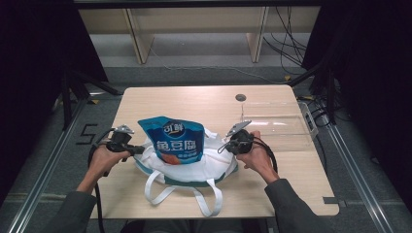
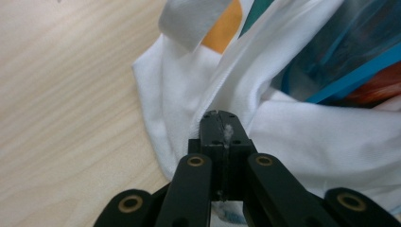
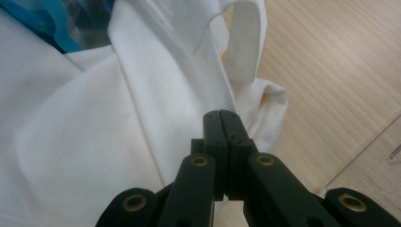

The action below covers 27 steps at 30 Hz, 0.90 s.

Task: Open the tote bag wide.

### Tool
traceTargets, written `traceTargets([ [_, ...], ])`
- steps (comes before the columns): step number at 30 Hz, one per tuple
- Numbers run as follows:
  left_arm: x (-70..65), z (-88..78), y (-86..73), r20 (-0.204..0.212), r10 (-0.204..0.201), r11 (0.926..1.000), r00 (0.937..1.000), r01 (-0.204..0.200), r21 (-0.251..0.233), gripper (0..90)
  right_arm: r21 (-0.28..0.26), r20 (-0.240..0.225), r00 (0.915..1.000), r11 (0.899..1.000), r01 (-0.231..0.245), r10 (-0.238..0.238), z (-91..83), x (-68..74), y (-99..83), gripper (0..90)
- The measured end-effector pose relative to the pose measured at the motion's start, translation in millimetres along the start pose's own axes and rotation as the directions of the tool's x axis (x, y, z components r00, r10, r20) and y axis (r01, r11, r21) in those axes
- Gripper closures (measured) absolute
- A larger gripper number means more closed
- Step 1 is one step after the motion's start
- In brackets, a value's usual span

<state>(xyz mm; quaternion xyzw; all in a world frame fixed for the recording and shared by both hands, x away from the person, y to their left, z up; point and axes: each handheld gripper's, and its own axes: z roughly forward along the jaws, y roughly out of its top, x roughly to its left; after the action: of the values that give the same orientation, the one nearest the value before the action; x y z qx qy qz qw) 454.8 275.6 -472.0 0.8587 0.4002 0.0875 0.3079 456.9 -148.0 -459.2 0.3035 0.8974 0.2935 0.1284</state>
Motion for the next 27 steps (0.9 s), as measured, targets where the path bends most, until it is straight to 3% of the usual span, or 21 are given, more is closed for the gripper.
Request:
traceTargets([
  [2,-3.2,6.4,-2.5,-0.008,-0.026,0.9996,0.9996,0.026,0.010,89.5,0.021,-0.002,1.0000,1.000,-0.003,0.003,3.3,-2.9,-0.9,90.0],
  [4,-3.5,11.8,-3.4,-0.008,0.002,0.9997,1.0000,-0.002,0.025,89.5,0.030,-0.002,0.9997,0.999,-0.023,0.023,9.8,-5.1,-2.7,90.0],
  [5,-3.9,15.1,-5.1,-0.017,0.010,0.9999,0.9998,-0.010,-0.004,89.5,0.030,-0.002,0.9997,0.999,-0.023,0.023,9.8,-5.1,-2.7,90.0],
  [6,-5.8,12.4,-4.8,-0.013,-0.009,0.9991,0.9999,0.009,0.042,89.5,0.042,0.006,0.9999,0.999,-0.009,0.009,12.5,-6.0,-2.8,90.0],
  [7,-5.3,13.4,-6.0,0.006,-0.006,0.9995,1.0000,0.006,0.031,89.4,0.055,0.001,1.0000,0.998,-0.007,0.007,14.6,-6.5,-3.3,90.0],
  [8,-3.9,12.7,-6.7,0.016,-0.002,0.9997,0.9999,0.002,0.026,89.4,0.063,0.001,0.9994,0.997,-0.035,0.035,16.7,-4.5,-3.9,90.0],
  [9,-4.1,11.5,-6.9,0.011,-0.015,0.9997,0.9998,0.015,0.018,89.2,0.064,-0.006,0.9997,0.998,-0.023,0.024,14.4,-5.6,-3.5,90.0],
  [10,-2.0,10.7,-7.1,0.035,-0.009,0.9999,0.9994,0.009,0.012,89.2,0.064,-0.006,0.9997,0.998,-0.023,0.024,14.4,-5.6,-3.5,90.0],
  [12,-2.4,6.6,-6.1,0.040,-0.010,0.9999,0.9992,0.010,-0.003,88.8,0.044,-0.004,0.9997,0.999,-0.025,0.025,14.1,-6.0,-4.0,90.0],
  [13,-3.1,4.2,-5.5,0.044,-0.012,0.9997,0.9989,0.013,-0.023,85.1,0.042,-0.018,0.9975,0.997,-0.068,0.069,9.4,-4.0,-3.5,90.0],
  [15,-4.7,-0.9,-4.0,0.052,-0.016,0.9978,0.9985,0.019,-0.063,83.8,0.011,-0.022,0.9978,0.998,-0.062,0.062,7.5,-5.0,-3.4,90.0],
  [17,-6.0,-5.0,-1.8,0.060,-0.029,0.9977,0.9978,0.032,-0.060,80.2,-0.023,-0.052,0.9964,0.997,-0.068,0.067,-0.1,-3.6,-3.0,86.2],
  [21,-10.1,-12.1,-0.8,0.071,-0.050,0.9955,0.9962,0.055,-0.077,71.4,-0.061,-0.044,0.9963,0.995,-0.076,0.074,-12.6,0.6,-2.9,80.1],
  [22,-11.3,-15.1,-0.2,0.072,-0.036,0.9951,0.9967,0.043,-0.090,68.5,-0.082,-0.055,0.9972,0.995,-0.054,0.050,-15.4,-1.6,-3.8,78.4],
  [24,-18.0,-19.2,0.4,0.071,-0.037,0.9916,0.9968,0.045,-0.121,64.0,-0.097,-0.052,0.9975,0.994,-0.054,0.049,-22.1,-2.7,-4.2,75.4],
  [25,-19.6,-23.3,0.7,0.083,-0.009,0.9952,0.9965,0.017,-0.097,61.6,-0.119,-0.062,0.9965,0.991,-0.062,0.055,-27.0,-1.8,-4.6,72.6],
  [27,-26.7,-25.7,0.5,0.096,-0.009,0.9927,0.9954,0.020,-0.119,59.4,-0.115,-0.064,0.9964,0.991,-0.063,0.056,-29.1,-1.2,-4.4,71.0],
])
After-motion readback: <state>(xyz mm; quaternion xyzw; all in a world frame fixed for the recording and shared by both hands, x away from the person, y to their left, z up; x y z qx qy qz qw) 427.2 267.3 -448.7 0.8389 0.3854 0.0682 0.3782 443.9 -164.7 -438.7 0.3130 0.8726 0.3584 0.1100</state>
